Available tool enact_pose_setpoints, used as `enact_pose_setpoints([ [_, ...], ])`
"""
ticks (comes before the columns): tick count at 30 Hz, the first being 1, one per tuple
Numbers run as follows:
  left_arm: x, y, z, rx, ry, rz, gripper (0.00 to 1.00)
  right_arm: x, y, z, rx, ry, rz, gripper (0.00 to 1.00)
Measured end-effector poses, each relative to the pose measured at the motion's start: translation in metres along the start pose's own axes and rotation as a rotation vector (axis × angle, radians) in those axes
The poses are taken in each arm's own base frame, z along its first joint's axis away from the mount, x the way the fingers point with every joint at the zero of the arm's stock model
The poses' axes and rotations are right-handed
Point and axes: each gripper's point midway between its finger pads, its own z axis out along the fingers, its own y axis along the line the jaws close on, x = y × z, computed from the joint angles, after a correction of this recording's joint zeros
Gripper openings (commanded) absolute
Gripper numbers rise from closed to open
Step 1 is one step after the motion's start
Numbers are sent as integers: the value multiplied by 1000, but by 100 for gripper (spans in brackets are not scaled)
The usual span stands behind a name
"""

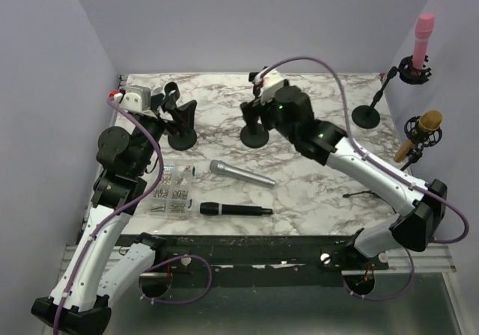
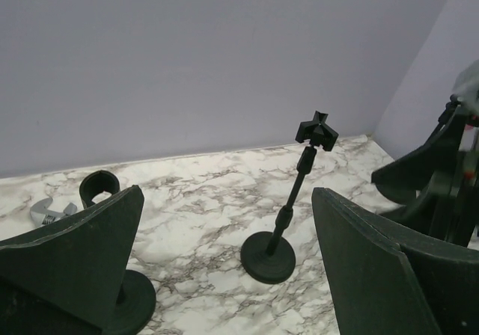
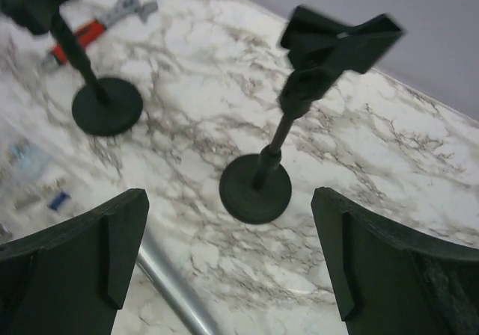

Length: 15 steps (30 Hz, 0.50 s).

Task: Remove the microphone from the stand

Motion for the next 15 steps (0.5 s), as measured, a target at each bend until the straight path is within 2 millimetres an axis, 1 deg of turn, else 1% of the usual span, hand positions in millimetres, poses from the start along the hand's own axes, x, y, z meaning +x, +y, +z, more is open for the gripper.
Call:
enact_pose_setpoints([
  [1,0,0,0,1,0,-2,99,-12,-25,-3,48,-47,103,100],
  [2,0,0,0,1,0,-3,98,-25,-39,-7,67,-101,205,100],
  [3,0,-1,0,3,1,-3,99,-26,-54,-6,94,-111,234,100],
  [4,0,-1,0,4,1,-4,98,-31,-62,-7,96,-134,296,100],
  [6,0,-1,0,7,1,-5,98,-38,-68,-7,72,-166,383,100],
  [8,0,-2,0,9,2,-6,99,-39,-64,-2,34,-164,428,99],
  [9,0,-2,0,9,2,-6,99,-37,-59,1,7,-157,437,98],
  [12,0,-2,0,10,2,-6,98,-28,-35,10,-109,-123,426,95],
  [14,0,-2,0,11,2,-6,99,-9,-14,15,-203,-82,389,94],
  [15,0,-2,0,12,2,-7,99,5,-4,18,-236,-54,369,94],
])
